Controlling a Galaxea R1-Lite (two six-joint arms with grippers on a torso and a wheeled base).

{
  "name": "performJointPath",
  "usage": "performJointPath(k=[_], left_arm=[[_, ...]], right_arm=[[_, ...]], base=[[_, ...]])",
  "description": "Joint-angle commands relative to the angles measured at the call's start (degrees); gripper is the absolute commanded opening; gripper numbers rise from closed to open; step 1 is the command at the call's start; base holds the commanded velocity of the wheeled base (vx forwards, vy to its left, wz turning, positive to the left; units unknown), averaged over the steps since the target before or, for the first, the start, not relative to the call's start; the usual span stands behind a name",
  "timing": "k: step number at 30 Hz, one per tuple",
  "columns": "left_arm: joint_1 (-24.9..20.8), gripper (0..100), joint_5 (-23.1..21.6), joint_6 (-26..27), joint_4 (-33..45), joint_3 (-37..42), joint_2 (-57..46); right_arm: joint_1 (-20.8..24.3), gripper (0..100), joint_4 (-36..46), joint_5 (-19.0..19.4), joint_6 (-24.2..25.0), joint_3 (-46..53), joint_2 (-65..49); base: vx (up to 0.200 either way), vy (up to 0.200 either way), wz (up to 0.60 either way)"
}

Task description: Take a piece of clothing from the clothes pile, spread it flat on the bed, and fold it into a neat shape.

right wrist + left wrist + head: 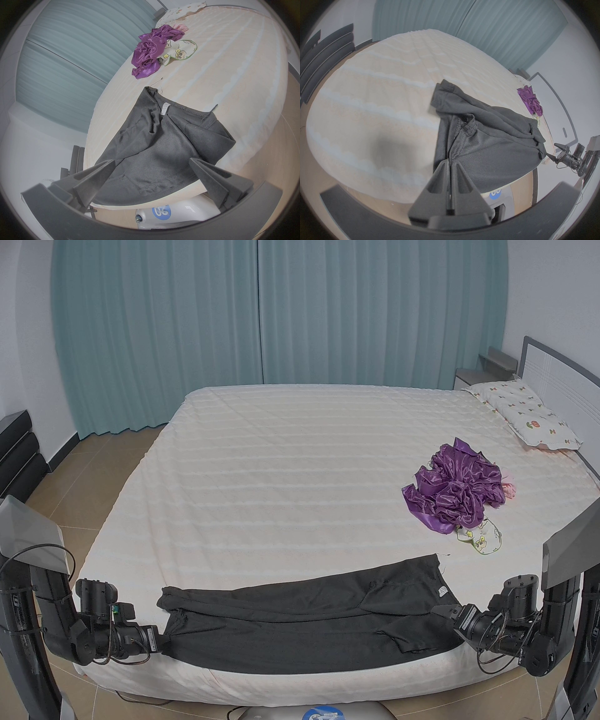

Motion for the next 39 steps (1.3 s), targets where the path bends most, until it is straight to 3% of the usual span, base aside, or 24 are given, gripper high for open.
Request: performJointPath(k=[1,14,15,22,27,30,34,35,39], left_arm=[[0.6,0,0.2,0.0,0.0,1.9,-1.2],[0.6,0,1.2,0.1,-0.1,5.1,-1.3],[0.5,100,1.8,0.0,-0.1,5.1,-1.1],[0.7,100,1.9,-0.6,-1.0,4.2,-2.2],[1.6,100,1.9,-5.6,-1.2,3.1,-7.3],[1.0,100,4.1,-15.8,1.6,-1.9,-11.9],[-1.4,100,9.7,-19.6,6.9,-7.5,-11.7],[-2.9,100,12.4,-24.1,10.1,-11.4,-10.7],[-5.8,100,13.8,-32.3,14.4,-16.8,-9.6]], right_arm=[[0.0,100,-1.0,0.0,0.0,0.0,0.1],[0.0,100,-1.0,-0.1,0.0,0.0,0.0],[0.0,100,-1.0,-0.1,0.0,0.0,0.0],[0.0,100,-1.0,-0.1,0.0,0.1,0.0],[-0.2,100,-1.0,-0.2,0.1,0.5,-0.3],[-0.1,100,-1.0,-0.1,0.1,0.8,-0.2],[0.0,100,-1.0,-0.2,0.1,0.9,-0.1],[-0.1,100,-1.0,-0.2,0.1,1.1,-0.1],[-0.1,100,-1.0,-0.2,0.2,1.6,0.1]], base=[[0.000,0.000,0.00],[0.000,0.000,0.00],[0.000,0.000,0.00],[0.000,0.000,0.00],[0.000,0.000,0.00],[0.000,0.000,0.00],[0.000,0.000,0.00],[0.000,0.000,0.00],[0.000,0.000,0.00]])
